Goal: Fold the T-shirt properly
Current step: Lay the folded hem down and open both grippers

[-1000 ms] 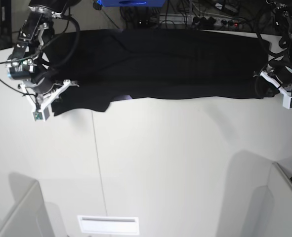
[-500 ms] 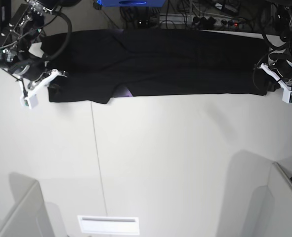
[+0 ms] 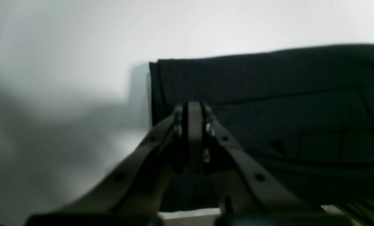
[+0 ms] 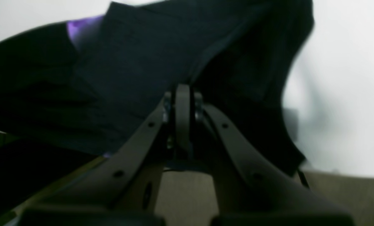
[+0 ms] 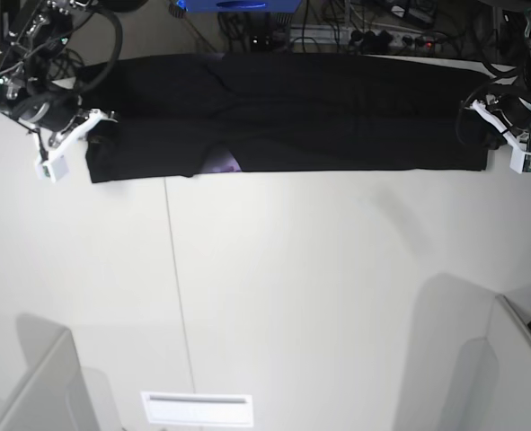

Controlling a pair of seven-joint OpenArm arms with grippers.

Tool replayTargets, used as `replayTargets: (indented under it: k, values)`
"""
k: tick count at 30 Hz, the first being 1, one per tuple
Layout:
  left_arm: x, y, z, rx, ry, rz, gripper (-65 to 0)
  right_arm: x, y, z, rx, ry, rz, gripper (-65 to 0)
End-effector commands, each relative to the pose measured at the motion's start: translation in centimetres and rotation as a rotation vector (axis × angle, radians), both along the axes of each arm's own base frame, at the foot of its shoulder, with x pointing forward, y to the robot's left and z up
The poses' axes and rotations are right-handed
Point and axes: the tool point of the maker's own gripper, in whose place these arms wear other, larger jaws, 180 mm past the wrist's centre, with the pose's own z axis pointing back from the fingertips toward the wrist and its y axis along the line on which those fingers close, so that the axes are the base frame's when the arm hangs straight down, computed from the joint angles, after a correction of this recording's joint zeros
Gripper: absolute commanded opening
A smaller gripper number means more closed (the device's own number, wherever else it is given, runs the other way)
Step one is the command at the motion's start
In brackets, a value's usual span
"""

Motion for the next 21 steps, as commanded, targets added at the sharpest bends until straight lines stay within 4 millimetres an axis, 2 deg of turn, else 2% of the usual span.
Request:
replayTargets:
  k: [1, 7, 21]
  values:
    - [0.2, 0.3, 0.8, 0.021, -0.020, -0.014, -65.0, 0.4, -0.3, 0.6, -0.009, -0.028, -0.001, -65.0]
    - [-1.0, 0.3, 0.1, 0.020, 0.017, -0.013, -65.0, -0.5, -0.4, 0.0, -0.007, 0.001, -0.003, -65.0]
    - [-1.1, 0.4, 0.0, 0.017, 0.021, -0.006, -65.0, -0.8, -0.4, -0.7, 0.009, 0.028, -0.011, -65.0]
